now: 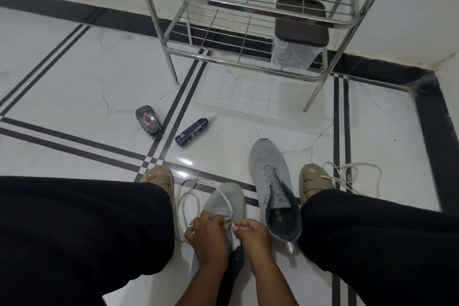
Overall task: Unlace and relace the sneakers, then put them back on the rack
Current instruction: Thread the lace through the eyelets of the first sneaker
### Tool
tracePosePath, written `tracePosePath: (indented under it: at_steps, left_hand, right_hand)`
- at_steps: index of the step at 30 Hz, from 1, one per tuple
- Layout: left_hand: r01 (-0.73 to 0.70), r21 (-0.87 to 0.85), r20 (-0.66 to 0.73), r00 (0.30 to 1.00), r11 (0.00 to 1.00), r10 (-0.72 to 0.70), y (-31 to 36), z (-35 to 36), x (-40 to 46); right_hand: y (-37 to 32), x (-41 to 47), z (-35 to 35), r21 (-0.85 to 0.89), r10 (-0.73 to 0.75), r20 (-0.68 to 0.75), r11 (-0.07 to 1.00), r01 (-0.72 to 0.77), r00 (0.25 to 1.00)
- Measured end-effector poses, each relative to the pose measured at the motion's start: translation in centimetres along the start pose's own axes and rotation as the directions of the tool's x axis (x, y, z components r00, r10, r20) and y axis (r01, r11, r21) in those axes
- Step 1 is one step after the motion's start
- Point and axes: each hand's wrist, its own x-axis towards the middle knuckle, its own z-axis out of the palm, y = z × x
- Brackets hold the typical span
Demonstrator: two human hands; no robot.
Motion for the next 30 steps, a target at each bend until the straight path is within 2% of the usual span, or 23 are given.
tracePosePath:
  at_steps: [6,12,17,22,24,29,30]
  left_hand:
    - [0.059,-0.069,0.000,0.998,0.996,-0.059,0.4,0.0,0.4]
    - [-0.068,0.065,-0.049,0.996,0.996,0.071,0.9,-0.3,0.4]
    - [-0.110,0.100,-0.088,0.989,0.989,0.119,1.1,-0.1,0.3]
    - [-0.070,0.072,-0.077,0.994,0.995,0.075,1.3,0.1,0.3]
    - [-0.063,0.043,-0.077,0.995,0.997,0.067,1.2,0.2,0.3]
    - [0.037,-0.212,-0.066,0.996,0.976,-0.052,1.1,0.2,0.2]
    - [0.021,-0.245,-0.067,0.997,0.969,-0.039,1.1,0.3,0.2]
  right_hand:
    - [-0.8,0.2,0.0,-0.083,-0.044,0.040,0.995,0.047,0.998]
    - [-0.9,0.4,0.0,-0.176,-0.079,0.068,0.980,0.089,0.995]
    - [-0.8,0.6,0.1,-0.130,-0.063,0.054,0.989,0.070,0.997]
    - [-0.4,0.7,0.3,-0.078,-0.038,0.024,0.996,0.040,0.999]
    - [-0.4,0.8,0.3,-0.051,-0.033,0.023,0.998,0.034,0.999]
    - [-0.2,0.7,0.4,-0.004,-0.027,0.028,1.000,0.027,0.999]
    - [-0.1,0.7,0.3,0.004,-0.024,0.025,1.000,0.024,0.999]
